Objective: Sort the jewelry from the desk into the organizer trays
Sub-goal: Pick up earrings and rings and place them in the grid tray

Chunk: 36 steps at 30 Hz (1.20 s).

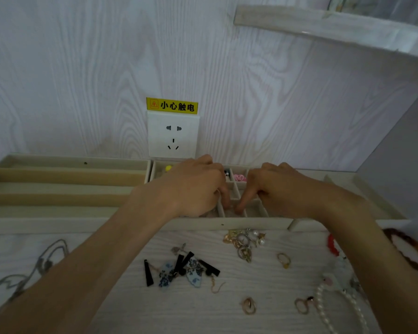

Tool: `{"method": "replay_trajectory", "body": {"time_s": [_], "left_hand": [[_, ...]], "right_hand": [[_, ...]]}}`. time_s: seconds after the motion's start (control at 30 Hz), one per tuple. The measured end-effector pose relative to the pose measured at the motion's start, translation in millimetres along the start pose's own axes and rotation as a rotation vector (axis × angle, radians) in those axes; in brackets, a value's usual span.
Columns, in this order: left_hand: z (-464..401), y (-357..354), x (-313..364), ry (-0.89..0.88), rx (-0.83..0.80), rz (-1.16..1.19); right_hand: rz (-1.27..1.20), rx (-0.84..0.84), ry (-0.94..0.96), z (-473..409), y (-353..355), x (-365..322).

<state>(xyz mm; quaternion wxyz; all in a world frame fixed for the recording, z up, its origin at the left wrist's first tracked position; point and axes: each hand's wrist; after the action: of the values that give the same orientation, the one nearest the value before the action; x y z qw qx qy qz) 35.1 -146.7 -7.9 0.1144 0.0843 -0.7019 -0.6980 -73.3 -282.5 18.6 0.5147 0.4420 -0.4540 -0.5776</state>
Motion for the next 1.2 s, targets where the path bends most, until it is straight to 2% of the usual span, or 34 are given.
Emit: {"method": "replay_trajectory", "body": {"time_s": [0.13,0.5,0.6,0.77,1.0,1.13,1.2], "left_hand": [[1.9,5.1,0.2,-0.007,0.084,0.043],[1.2,0.2,5.6,-0.043,-0.024,0.018],[0.3,-0.5,4.5,-0.051,-0.019,0.036],[0.6,4.0,-3.0,0.003,0.062,0.129],[-0.8,-1.8,-7.4,0.029,0.007,0.078],[-1.4,-2.3,-8.4,0.028,0.007,0.106],[-0.1,-1.5,-9.1,0.034,0.003,0.130]], "right_hand": [[-0.012,0.078,-0.022,5.4,7.3,2.1],[0.116,0.053,-0.005,1.4,-4.7,-8.0],[0.096,0.014,-0.005,0.7,-3.3,-7.8],[0.047,0.076,-0.055,4.9,4.9,1.9],[0.037,0.022,-0.014,-0.9,-1.7,-2.4],[-0.006,0.070,-0.026,1.7,2.4,5.8],[-0.047,0.036,-0.029,4.9,5.9,8.5]]}}
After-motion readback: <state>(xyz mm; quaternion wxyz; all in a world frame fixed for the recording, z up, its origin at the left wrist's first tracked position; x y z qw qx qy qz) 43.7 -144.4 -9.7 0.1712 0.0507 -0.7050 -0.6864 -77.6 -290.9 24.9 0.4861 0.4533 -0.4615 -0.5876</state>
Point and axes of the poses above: each hand's wrist, its own z-axis away from the middle knuckle, its own y-axis out of the back of the hand, x = y × z, and after that the axes turned 4 degrees about -z, right-handed
